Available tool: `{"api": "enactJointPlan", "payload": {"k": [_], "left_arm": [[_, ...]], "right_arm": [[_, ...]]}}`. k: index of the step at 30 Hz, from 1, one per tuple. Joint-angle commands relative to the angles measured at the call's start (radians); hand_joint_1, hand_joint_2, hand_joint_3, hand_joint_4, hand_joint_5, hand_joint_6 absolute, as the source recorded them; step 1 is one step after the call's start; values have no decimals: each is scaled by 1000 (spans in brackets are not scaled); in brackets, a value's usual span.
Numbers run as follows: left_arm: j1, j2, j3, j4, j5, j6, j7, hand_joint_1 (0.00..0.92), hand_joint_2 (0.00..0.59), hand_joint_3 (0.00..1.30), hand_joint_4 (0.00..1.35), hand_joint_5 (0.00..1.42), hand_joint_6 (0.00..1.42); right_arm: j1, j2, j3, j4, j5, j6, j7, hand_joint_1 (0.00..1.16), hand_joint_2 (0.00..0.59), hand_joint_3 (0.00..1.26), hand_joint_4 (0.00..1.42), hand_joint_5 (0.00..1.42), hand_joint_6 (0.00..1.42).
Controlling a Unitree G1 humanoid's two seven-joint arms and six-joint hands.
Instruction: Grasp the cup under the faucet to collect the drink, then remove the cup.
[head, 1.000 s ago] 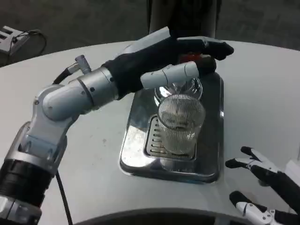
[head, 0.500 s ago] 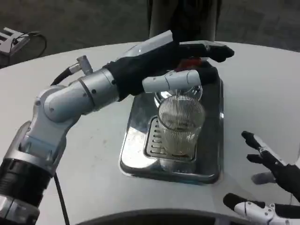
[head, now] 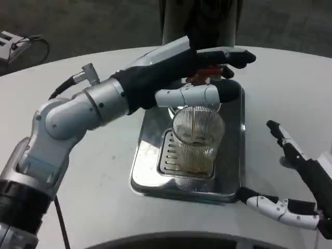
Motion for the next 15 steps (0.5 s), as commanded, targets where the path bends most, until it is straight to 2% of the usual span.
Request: {"api": "enactJointPlan", "payload": {"k": [1, 9, 15], "left_arm": [[76, 15, -48, 0, 60, 35, -42, 0, 0, 174, 133, 187, 144], [86, 23, -41, -35, 57, 52, -31, 0, 0, 170, 128, 186, 144], [87, 28, -33, -52, 54, 58, -24, 0, 0, 169, 128, 186, 144]], "right_arm": [[-77, 31, 45, 63, -19, 13, -34, 693, 208, 0, 0, 11, 146], [-177, 73, 103, 149, -46, 39, -69, 704, 204, 0, 0, 13, 149], [-238, 93, 121, 214, -48, 49, -86, 746, 207, 0, 0, 12, 154]]}}
